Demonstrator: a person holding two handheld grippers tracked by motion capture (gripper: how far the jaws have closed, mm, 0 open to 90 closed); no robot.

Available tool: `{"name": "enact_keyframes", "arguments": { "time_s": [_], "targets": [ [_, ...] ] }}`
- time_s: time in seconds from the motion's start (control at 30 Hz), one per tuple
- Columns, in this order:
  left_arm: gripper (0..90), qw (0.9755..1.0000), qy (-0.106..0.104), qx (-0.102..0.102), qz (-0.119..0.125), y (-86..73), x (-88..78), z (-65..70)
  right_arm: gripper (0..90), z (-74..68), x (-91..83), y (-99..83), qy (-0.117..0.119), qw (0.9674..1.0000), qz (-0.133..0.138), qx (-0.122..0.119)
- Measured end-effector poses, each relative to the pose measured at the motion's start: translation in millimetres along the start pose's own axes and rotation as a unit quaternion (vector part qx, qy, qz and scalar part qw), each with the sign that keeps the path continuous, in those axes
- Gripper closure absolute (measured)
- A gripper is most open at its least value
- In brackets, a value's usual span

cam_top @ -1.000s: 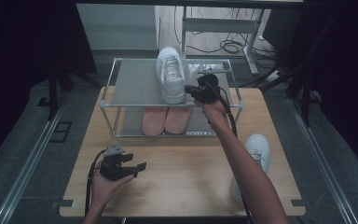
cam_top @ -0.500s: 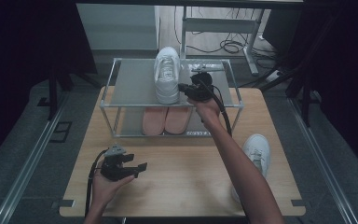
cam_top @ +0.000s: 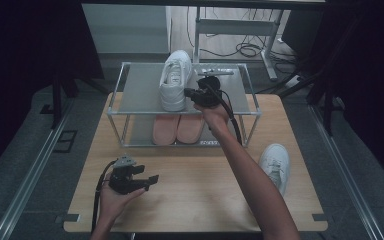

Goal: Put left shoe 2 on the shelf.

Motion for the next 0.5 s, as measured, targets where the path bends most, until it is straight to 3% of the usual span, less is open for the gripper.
{"name": "enact_keyframes", "arguments": {
  "time_s": [0.3,0.5],
  "targets": [
    [28.3,1.0,0.0,0.0,0.0,-0.2,-0.1,0.1,90.0,-8.2,6.4,0.9,0.005,1.0,0.002,0.003],
    [28.2,1.0,0.001,0.0,0.001,0.0,-0.9,-0.7,90.0,1.4,0.5,-2.4,0.002,1.0,-0.002,0.006]
  ]
}}
Point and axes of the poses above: each handheld gripper's, and its own axes: x roughly forward along the jaws, y roughly out of its top, z roughly to its right, the point moved 6 cm from there along x, roughly forward along the jaws, and after that the axes turned 3 degrees about y, right-handed, at the moved point
